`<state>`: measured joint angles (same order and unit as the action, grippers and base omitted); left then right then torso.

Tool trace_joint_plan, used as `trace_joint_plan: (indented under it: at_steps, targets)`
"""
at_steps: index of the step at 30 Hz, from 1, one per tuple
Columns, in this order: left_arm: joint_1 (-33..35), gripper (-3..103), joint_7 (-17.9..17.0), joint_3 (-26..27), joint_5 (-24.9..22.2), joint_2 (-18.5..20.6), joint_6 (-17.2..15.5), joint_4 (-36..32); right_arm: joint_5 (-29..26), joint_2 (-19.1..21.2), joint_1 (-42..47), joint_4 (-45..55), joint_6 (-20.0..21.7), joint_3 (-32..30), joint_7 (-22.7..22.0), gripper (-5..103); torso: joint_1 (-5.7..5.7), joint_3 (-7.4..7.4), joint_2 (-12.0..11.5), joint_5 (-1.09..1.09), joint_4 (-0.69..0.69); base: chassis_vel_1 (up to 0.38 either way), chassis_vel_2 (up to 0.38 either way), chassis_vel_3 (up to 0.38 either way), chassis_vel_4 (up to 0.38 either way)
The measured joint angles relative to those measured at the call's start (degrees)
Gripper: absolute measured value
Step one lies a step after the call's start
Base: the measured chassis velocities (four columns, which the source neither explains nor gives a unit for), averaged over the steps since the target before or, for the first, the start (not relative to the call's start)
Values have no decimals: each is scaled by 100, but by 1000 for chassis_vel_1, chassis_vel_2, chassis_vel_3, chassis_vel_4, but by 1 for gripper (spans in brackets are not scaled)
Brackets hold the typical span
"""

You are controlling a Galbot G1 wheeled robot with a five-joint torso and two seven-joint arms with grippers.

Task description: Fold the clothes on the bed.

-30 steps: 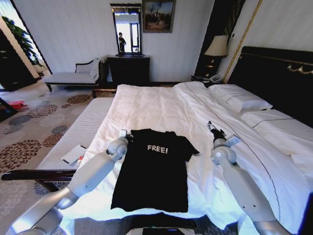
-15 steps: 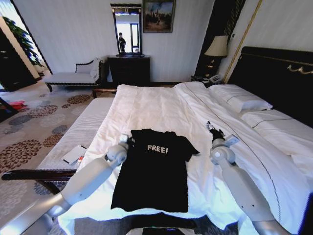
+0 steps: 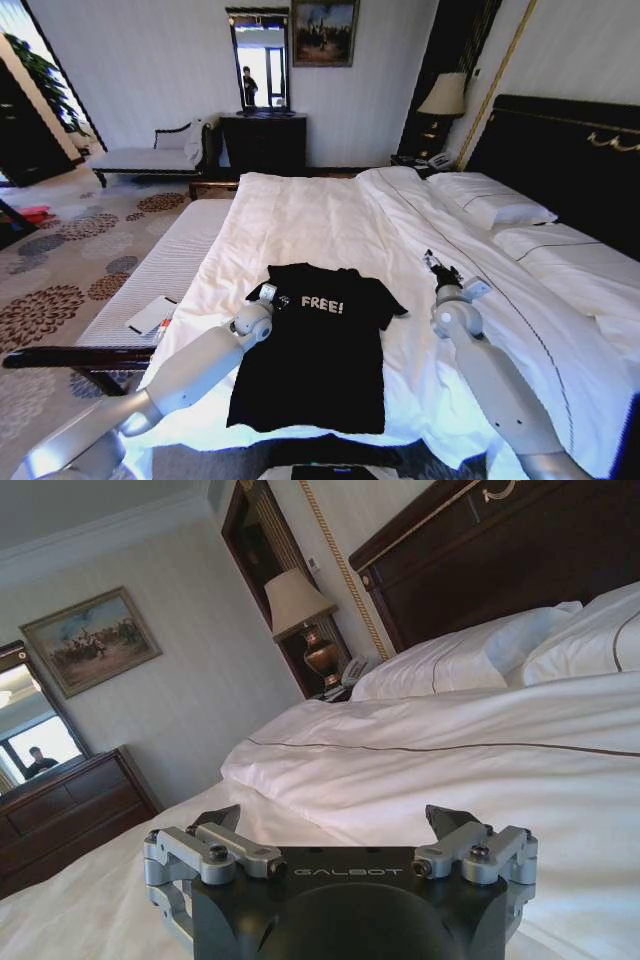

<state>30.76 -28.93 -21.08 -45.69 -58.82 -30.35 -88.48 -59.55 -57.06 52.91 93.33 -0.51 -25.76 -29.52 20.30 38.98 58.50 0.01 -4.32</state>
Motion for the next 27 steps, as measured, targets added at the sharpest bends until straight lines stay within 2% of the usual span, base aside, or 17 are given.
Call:
trace_joint_plan:
  at_steps: [2,4,8,10,11,12,14,16,17,18,20,23,27]
  targets:
    - [-10,77,68,-20,61,-51,98,66,4,-9,-13,-27,0,9,-1,100,0,0,0,0,-1,0,0,0,0]
    - [-9,77,77,-28,71,-56,112,76,5,-10,-17,-30,0,12,-2,100,0,0,0,0,-1,0,0,0,0]
    - [-1,55,98,-53,85,-55,125,102,7,-10,-23,-35,1,15,-12,100,0,0,0,0,0,0,0,0,0]
    - [2,55,99,-53,86,-53,126,104,7,-9,-24,-36,1,15,-14,100,0,0,0,0,0,0,0,0,0]
    - [6,43,101,-48,85,-48,125,114,8,-2,-23,-40,2,15,-19,100,0,0,0,0,0,0,0,0,0]
    - [7,43,102,-42,84,-42,126,117,8,2,-23,-40,4,15,-23,100,0,0,0,-1,0,0,0,0,0]
    - [7,33,105,-34,77,-28,123,117,9,5,-24,-41,7,15,-33,100,0,0,0,0,-1,0,0,0,0]
    - [9,33,105,-31,74,-22,122,117,9,6,-23,-41,12,15,-41,100,0,0,0,0,0,0,0,0,0]
    - [18,23,111,-21,71,-14,123,119,9,6,-24,-41,26,15,-66,100,0,0,0,0,0,0,0,0,0]
    - [25,17,112,-13,71,-14,139,122,9,6,-25,-42,36,16,-80,100,0,0,0,-1,0,0,0,0,0]
    - [31,17,115,-2,71,-17,168,125,12,5,-26,-46,44,18,-89,100,0,0,0,-1,0,0,0,0,0]
    - [45,3,129,64,72,-28,223,128,19,0,-27,-67,59,28,-109,100,0,0,0,-1,0,0,0,0,0]
    - [46,0,150,148,62,-15,249,128,19,-2,-40,-79,64,30,-118,100,0,0,0,-1,-1,0,0,0,0]
